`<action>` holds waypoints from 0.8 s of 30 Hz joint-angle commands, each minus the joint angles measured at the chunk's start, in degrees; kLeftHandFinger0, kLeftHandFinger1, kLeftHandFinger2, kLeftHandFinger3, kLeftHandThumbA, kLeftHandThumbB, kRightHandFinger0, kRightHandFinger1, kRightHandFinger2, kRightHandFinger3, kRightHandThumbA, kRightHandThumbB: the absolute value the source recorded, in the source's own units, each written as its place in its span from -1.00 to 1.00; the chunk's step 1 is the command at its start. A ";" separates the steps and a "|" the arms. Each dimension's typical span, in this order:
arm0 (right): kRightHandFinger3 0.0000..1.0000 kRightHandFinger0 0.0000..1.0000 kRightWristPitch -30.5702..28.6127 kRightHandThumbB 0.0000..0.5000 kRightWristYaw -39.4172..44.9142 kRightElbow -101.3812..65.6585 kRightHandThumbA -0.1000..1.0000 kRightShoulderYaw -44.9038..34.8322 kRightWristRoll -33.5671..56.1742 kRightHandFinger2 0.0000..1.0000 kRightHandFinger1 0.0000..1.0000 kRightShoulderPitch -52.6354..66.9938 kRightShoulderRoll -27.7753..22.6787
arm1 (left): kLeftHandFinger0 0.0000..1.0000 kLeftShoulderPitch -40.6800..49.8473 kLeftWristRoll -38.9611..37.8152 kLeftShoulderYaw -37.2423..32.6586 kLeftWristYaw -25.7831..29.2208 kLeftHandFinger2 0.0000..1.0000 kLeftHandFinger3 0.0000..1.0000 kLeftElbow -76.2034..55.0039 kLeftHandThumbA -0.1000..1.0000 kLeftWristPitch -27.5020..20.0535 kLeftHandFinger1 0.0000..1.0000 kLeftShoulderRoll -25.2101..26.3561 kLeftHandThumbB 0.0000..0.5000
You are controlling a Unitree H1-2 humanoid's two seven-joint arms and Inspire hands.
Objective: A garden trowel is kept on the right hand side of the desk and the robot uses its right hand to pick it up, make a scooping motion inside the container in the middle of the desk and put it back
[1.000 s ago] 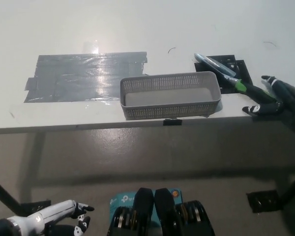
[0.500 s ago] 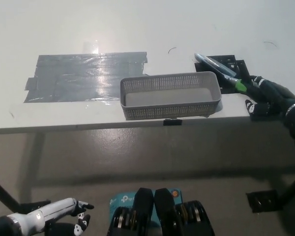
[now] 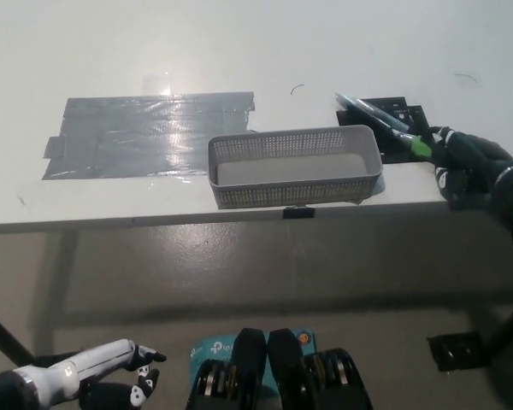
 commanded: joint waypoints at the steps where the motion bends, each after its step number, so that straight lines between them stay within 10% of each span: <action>1: 1.00 -0.14 5.61 -0.91 7.41 4.58 -1.00 2.74 -0.98 0.39 0.03 1.77 0.58 | 1.00 -1.57 -0.44 0.51 -0.74 0.94 1.00 -1.91 1.00 0.80 1.00 1.51 0.65; 6: 1.00 -0.51 6.38 -0.99 9.38 5.08 -0.93 6.50 -2.97 0.29 -0.27 0.68 1.69 | 1.00 -0.75 -0.73 1.04 -1.09 0.99 1.00 -2.38 1.00 0.80 1.00 1.04 0.70; 10: 1.00 -1.00 7.64 -1.00 10.34 7.16 -1.00 11.65 -6.79 -0.45 -1.00 -1.68 2.81 | 1.00 -0.90 -0.34 0.94 -1.46 1.00 1.00 -2.48 1.00 0.80 1.00 1.00 0.95; 12: 0.79 -1.00 7.68 -0.98 9.83 8.02 -1.00 14.04 -8.79 -0.35 -0.75 -2.56 3.24 | 1.00 -0.99 -0.50 0.33 -0.91 1.00 1.00 -2.72 1.00 0.80 1.00 1.65 0.96; 15: 0.00 -0.49 7.28 -0.04 10.09 8.90 -0.87 19.00 -12.17 0.31 0.29 -4.42 3.81 | 1.00 -1.27 -1.13 0.69 -1.05 1.00 1.00 -2.79 1.00 0.80 1.00 1.63 0.92; 17: -0.29 -0.49 7.75 -0.04 10.70 7.32 -0.94 20.46 -12.83 0.14 0.08 -4.58 3.42 | 1.00 -1.44 -1.01 0.98 -1.57 1.00 1.00 -2.63 1.00 0.80 1.00 1.50 0.98; 19: 0.46 -0.80 10.01 -0.60 10.09 5.62 -0.94 21.45 -13.89 -0.04 -0.22 -3.90 3.49 | 1.00 -1.63 -0.89 0.45 -1.65 1.00 1.00 -2.54 1.00 0.80 1.00 1.85 0.99; 24: 1.00 -1.00 13.56 -1.00 7.41 5.96 -0.66 22.48 -16.42 -0.01 -0.48 -3.19 4.55 | 1.00 -1.88 -1.38 0.20 -1.69 1.00 1.00 -2.78 1.00 0.80 1.00 2.20 0.88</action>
